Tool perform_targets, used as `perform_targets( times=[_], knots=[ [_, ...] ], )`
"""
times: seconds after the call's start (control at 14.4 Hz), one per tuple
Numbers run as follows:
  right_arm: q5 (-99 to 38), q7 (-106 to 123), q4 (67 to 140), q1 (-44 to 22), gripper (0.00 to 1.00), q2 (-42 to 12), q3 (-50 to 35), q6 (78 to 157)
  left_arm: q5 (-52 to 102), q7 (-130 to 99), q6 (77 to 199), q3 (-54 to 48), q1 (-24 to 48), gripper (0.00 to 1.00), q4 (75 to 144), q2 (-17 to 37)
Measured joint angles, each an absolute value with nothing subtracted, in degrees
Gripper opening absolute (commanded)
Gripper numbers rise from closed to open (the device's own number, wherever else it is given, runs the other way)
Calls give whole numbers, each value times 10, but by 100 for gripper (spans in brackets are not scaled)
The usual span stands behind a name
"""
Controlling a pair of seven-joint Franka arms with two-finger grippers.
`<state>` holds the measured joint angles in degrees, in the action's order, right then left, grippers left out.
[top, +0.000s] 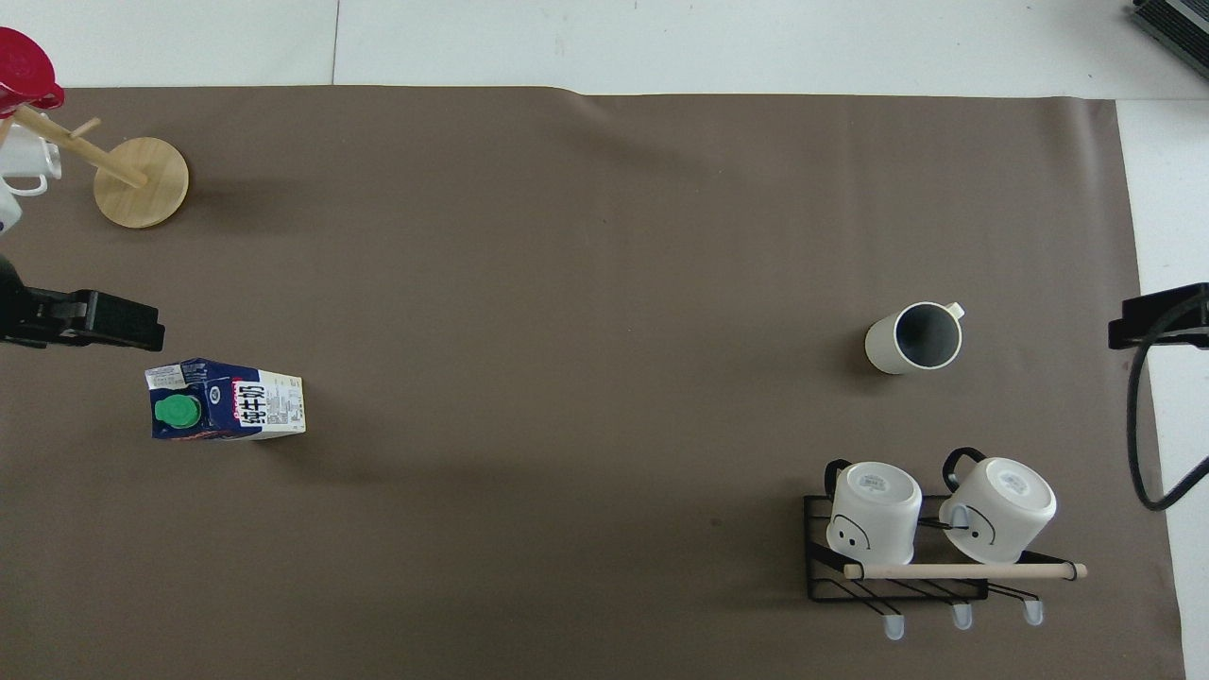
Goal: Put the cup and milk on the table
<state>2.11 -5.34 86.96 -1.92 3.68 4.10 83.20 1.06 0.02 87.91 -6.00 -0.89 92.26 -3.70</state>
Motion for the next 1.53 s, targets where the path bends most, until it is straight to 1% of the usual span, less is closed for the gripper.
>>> perform_targets(
  times=[1.53],
  knots=[
    [21,-53,871,-19,100,37,44,844,11,0,879,-60,-9,100,923,-37]
  ],
)
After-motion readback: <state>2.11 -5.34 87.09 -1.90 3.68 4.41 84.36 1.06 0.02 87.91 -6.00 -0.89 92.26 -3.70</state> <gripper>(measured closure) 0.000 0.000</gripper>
